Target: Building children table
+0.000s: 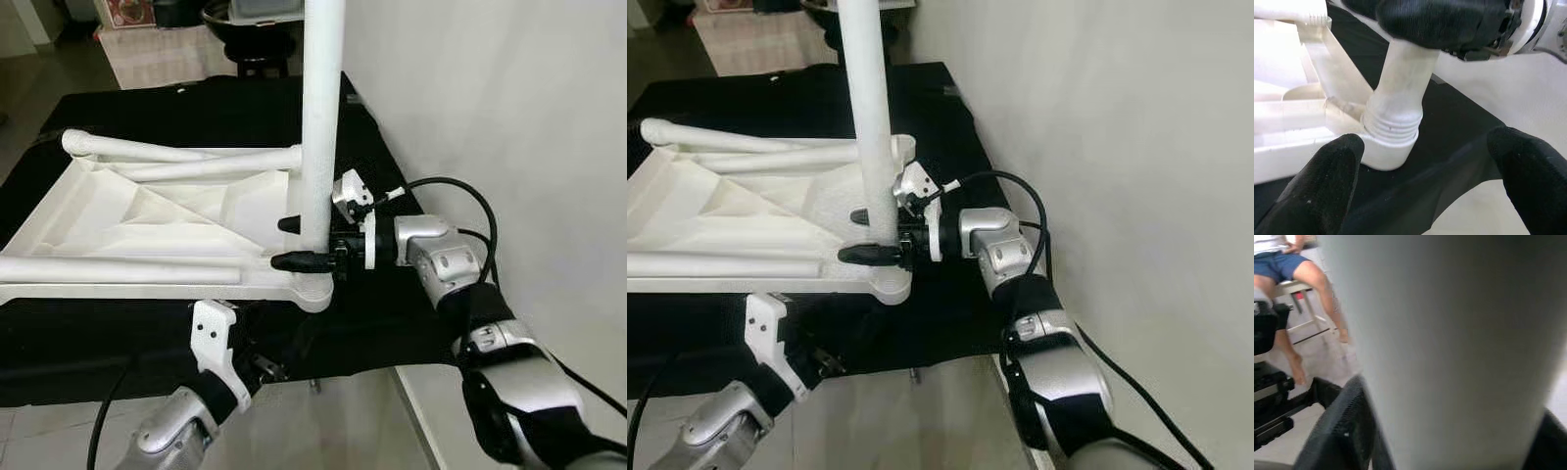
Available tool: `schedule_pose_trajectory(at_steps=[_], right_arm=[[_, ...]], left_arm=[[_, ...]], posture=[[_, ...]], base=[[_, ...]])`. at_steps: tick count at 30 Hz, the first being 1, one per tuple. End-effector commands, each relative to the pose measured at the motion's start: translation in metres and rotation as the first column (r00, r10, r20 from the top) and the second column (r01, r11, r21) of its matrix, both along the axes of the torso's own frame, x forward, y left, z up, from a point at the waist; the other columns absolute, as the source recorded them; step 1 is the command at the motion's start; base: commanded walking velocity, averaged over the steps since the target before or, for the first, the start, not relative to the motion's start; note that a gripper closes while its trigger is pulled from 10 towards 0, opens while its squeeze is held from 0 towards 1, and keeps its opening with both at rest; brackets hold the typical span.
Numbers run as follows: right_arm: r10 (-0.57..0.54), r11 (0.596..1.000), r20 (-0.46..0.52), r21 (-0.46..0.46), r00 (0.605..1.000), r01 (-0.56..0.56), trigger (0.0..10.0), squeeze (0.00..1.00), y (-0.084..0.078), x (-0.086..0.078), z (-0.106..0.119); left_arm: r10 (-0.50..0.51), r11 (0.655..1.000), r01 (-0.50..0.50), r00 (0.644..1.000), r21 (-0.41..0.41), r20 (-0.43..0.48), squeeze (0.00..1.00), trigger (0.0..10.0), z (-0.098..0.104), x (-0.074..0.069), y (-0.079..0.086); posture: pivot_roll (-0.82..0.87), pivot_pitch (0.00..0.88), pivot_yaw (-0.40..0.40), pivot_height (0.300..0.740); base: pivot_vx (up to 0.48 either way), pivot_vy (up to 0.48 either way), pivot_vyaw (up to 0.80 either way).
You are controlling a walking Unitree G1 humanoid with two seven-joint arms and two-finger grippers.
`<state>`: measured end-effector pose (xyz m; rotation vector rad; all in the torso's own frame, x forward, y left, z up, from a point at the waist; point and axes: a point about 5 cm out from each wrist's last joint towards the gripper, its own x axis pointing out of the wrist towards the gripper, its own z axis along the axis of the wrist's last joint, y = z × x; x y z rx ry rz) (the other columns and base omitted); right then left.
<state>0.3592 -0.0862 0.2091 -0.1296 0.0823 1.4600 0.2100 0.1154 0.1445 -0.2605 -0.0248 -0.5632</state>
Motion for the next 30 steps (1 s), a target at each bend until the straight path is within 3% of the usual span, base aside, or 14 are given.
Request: schedule_pose_trajectory(at_steps=[1, 7, 10, 14, 15, 16, 17, 18, 19, 22, 26, 27, 28, 30], right_arm=[[0.053, 0.999, -0.013, -0.01, 0.999, -0.053, 0.0, 0.0, 0.005, -0.003, -0.004], [-0.013, 1.0, 0.021, -0.013, 1.0, 0.014, 0.0, 0.0, -0.006, -0.002, -0.007], [-0.198, 0.98, 0.042, 0.02, 0.979, 0.198, 0.0, 0.0, -0.017, 0.0, -0.01], [-0.29, 0.957, 0.027, 0.039, 0.957, 0.289, 0.0, 0.0, -0.019, -0.002, -0.014], [-0.571, 0.818, 0.034, 0.106, 0.82, 0.565, 0.0, 0.0, -0.02, 0.002, -0.017], [-0.784, 0.613, -0.054, 0.086, 0.619, 0.785, 0.0, 0.0, -0.029, -0.007, -0.035], [-0.784, 0.613, -0.054, 0.086, 0.619, 0.785, 0.0, 0.0, -0.029, -0.007, -0.035], [-0.874, 0.481, -0.054, 0.052, 0.483, 0.875, 0.0, 0.0, -0.033, -0.022, -0.05], [-0.908, 0.416, -0.045, 0.032, 0.417, 0.909, 0.0, 0.0, -0.035, -0.033, -0.057], [-0.874, 0.482, -0.051, 0.023, 0.483, 0.876, 0.0, 0.0, -0.02, -0.034, -0.06], [-0.847, 0.527, -0.058, 0.03, 0.528, 0.849, 0.0, 0.0, -0.01, -0.026, -0.057], [-0.827, 0.559, -0.053, 0.025, 0.56, 0.829, 3.8, 0.0, -0.006, -0.023, -0.055], [-0.812, 0.581, -0.05, 0.019, 0.582, 0.813, 10.0, 0.0, -0.002, -0.022, -0.054], [-0.812, 0.581, -0.05, 0.019, 0.582, 0.813, 10.0, 0.0, -0.002, -0.022, -0.054]], left_arm=[[-0.004, 1.0, 0.004, 1.0, 0.011, -0.014, 0.0, 10.0, -0.001, -0.003, 0.0], [-0.003, 1.0, 0.003, 1.0, 0.01, -0.014, 0.0, 10.0, 0.0, -0.002, 0.0], [-0.001, 1.0, 0.002, 1.0, 0.01, -0.012, 0.0, 10.0, 0.001, -0.001, 0.002], [0.0, 1.0, 0.0, 1.0, 0.01, -0.011, 0.0, 10.0, 0.001, -0.001, 0.003], [0.002, 1.0, -0.002, 1.0, 0.01, -0.009, 0.0, 10.0, 0.002, -0.001, 0.004], [0.004, 1.0, -0.004, 1.0, 0.012, -0.008, 0.0, 10.0, 0.002, -0.001, 0.006], [0.004, 1.0, -0.004, 1.0, 0.012, -0.008, 0.0, 10.0, 0.002, -0.001, 0.006], [0.005, 1.0, -0.005, 1.0, 0.013, -0.006, 0.0, 10.0, 0.003, 0.0, 0.007], [0.006, 1.0, -0.006, 1.0, 0.013, -0.005, 0.0, 10.0, 0.003, 0.001, 0.008], [0.006, 1.0, -0.006, 1.0, 0.011, -0.008, 0.0, 10.0, 0.002, 0.004, 0.009], [0.003, 1.0, -0.003, 1.0, 0.008, -0.011, 0.0, 10.0, 0.001, 0.006, 0.009], [0.006, 1.0, -0.006, 1.0, 0.007, -0.009, 0.0, 10.0, 0.001, 0.006, 0.009], [0.009, 1.0, -0.009, 1.0, 0.007, -0.007, 0.0, 10.0, 0.001, 0.007, 0.009], [0.009, 1.0, -0.009, 1.0, 0.007, -0.007, 0.0, 10.0, 0.001, 0.007, 0.009]], posture=[[0.02, 0.136, -0.024, 0.74], [0.01, 0.146, -0.02, 0.74], [0.0, 0.159, -0.023, 0.74], [-0.01, 0.164, -0.026, 0.74], [-0.02, 0.169, -0.031, 0.74], [-0.03, 0.174, -0.026, 0.74], [-0.03, 0.174, -0.026, 0.74], [-0.03, 0.173, -0.019, 0.74], [-0.03, 0.175, -0.014, 0.74], [-0.04, 0.153, -0.012, 0.74], [-0.03, 0.149, -0.02, 0.74], [-0.03, 0.148, -0.024, 0.74], [-0.03, 0.148, -0.024, 0.74], [-0.03, 0.148, -0.024, 0.74]], base=[[0.0, 0.0, 0.0], [0.0, 0.0, 0.0], [0.0, 0.0, 0.0], [0.0, 0.0, 0.0], [0.0, 0.0, 0.0], [0.0, 0.0, 0.0], [0.0, 0.0, 0.0], [0.0, 0.0, 0.0], [0.0, 0.0, 0.0], [0.0, 0.0, 0.0], [0.0, 0.0, 0.0], [0.0, 0.0, 0.0], [0.0, 0.0, 0.0], [0.0, 0.0, 0.0]])
